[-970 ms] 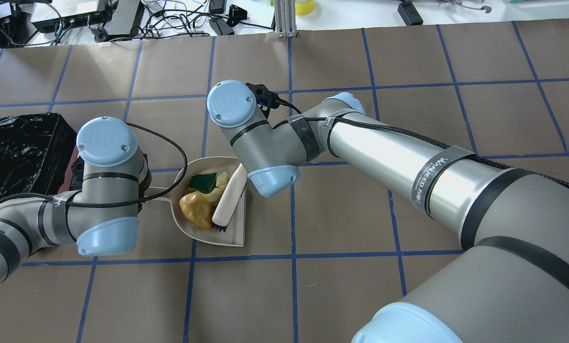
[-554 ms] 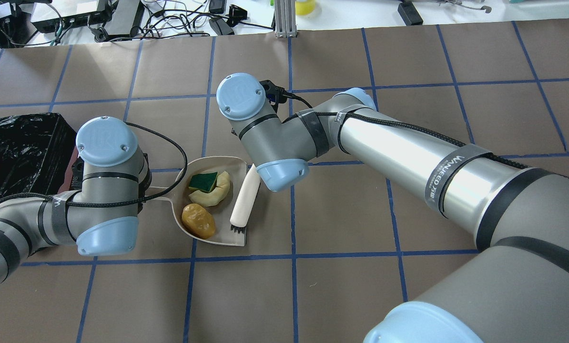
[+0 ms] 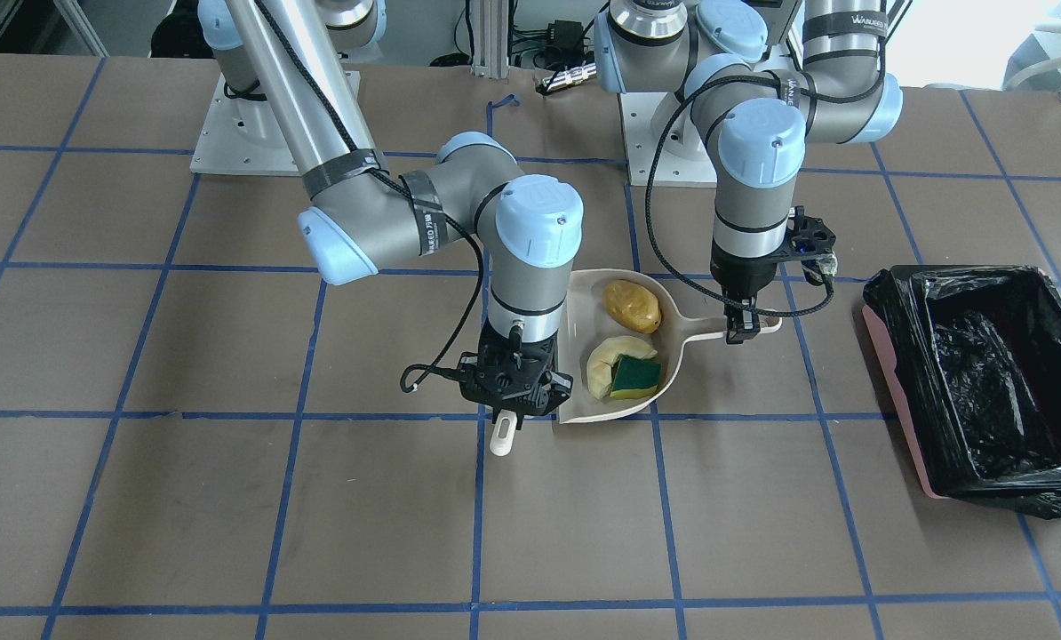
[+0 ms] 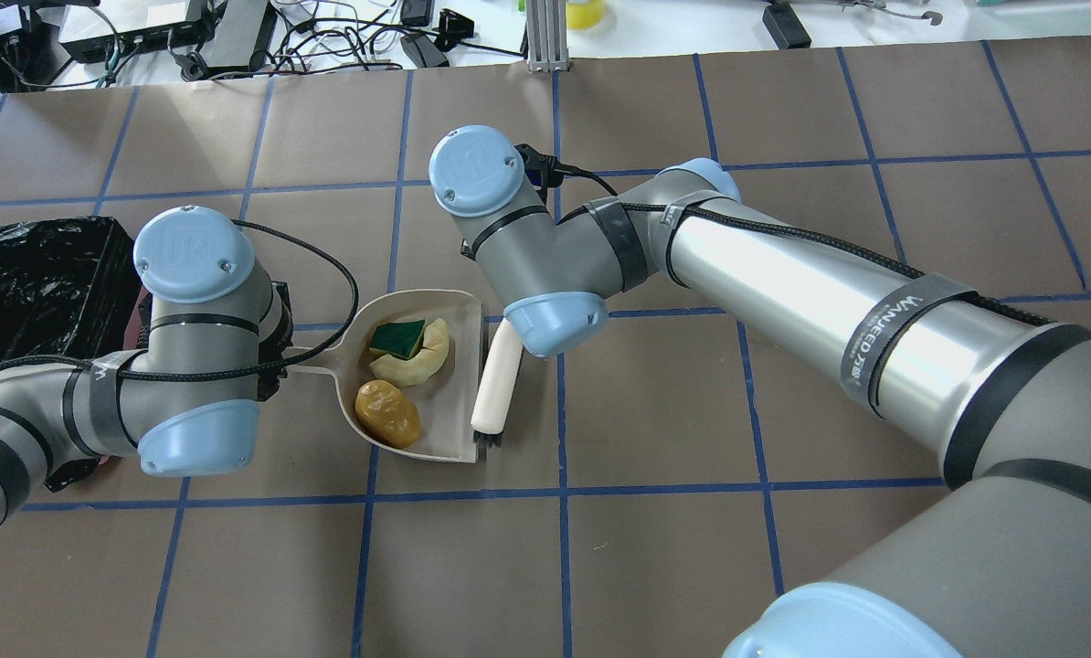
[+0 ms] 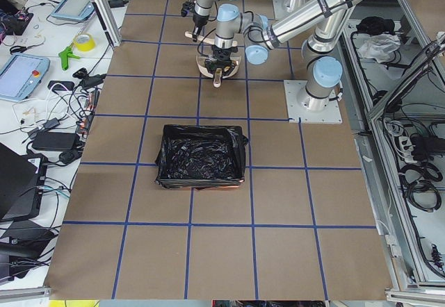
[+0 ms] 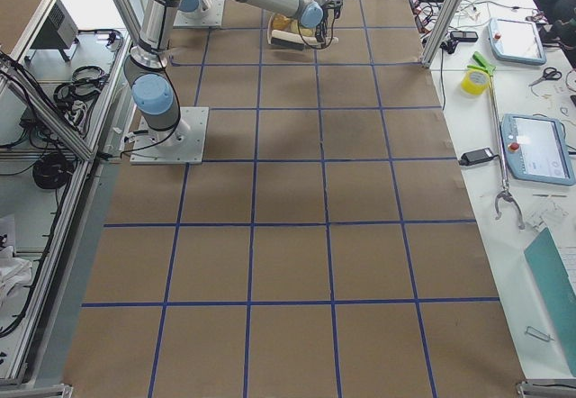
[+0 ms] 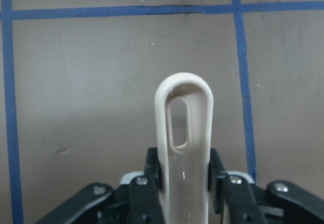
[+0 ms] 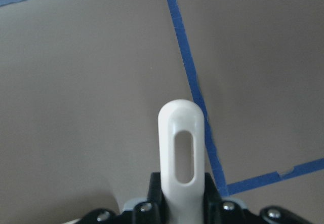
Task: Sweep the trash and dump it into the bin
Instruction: 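Lift the dustpan over the bin with the left gripper while the right returns the brush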
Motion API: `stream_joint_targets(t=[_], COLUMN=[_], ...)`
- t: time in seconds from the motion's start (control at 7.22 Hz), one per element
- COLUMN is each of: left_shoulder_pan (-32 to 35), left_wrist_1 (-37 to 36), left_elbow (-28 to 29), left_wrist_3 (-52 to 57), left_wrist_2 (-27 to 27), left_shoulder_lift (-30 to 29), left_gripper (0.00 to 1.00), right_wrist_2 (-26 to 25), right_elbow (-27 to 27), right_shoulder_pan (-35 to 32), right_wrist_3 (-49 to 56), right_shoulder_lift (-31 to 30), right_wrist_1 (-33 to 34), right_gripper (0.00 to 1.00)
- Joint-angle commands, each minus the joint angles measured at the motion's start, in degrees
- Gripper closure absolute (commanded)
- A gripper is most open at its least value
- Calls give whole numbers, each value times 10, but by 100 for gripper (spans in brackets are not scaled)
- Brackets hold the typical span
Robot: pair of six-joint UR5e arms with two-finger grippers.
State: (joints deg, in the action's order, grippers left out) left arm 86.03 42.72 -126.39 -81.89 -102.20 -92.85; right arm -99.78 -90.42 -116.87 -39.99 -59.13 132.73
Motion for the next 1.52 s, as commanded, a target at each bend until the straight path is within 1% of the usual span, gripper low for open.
stream_joint_targets(t=[0.0,0.14,0.28,0.42,0.55,0.69,0.97,1.11,1.25,1.39], left_shoulder_pan=[-3,-4,-7,-13,-27,-50,-90,-114,-141,-175], left_wrist_1=[16,26,51,74,115,168,245,250,250,250], left_elbow=[6,8,15,34,67,116,207,234,253,280], left_wrist_3=[1,1,1,1,1,4,72,90,124,183], left_wrist_2=[18,21,50,60,78,106,113,115,116,115], left_shoulder_lift=[2,3,6,5,2,2,-7,-21,-32,-41], left_gripper=[100,100,100,100,100,100,100,100,100,100], right_wrist_2=[27,31,31,37,65,74,88,89,90,106], right_elbow=[2,2,7,9,11,12,13,28,73,119], right_shoulder_pan=[66,105,150,200,246,287,364,380,397,418], right_wrist_3=[87,150,208,280,336,393,504,530,548,574], right_shoulder_lift=[-47,-66,-74,-80,-83,-82,-72,-56,-14,23], right_wrist_1=[-56,-73,-72,-71,-66,-62,-55,-29,-27,-24], right_gripper=[100,100,100,100,100,100,100,100,100,100])
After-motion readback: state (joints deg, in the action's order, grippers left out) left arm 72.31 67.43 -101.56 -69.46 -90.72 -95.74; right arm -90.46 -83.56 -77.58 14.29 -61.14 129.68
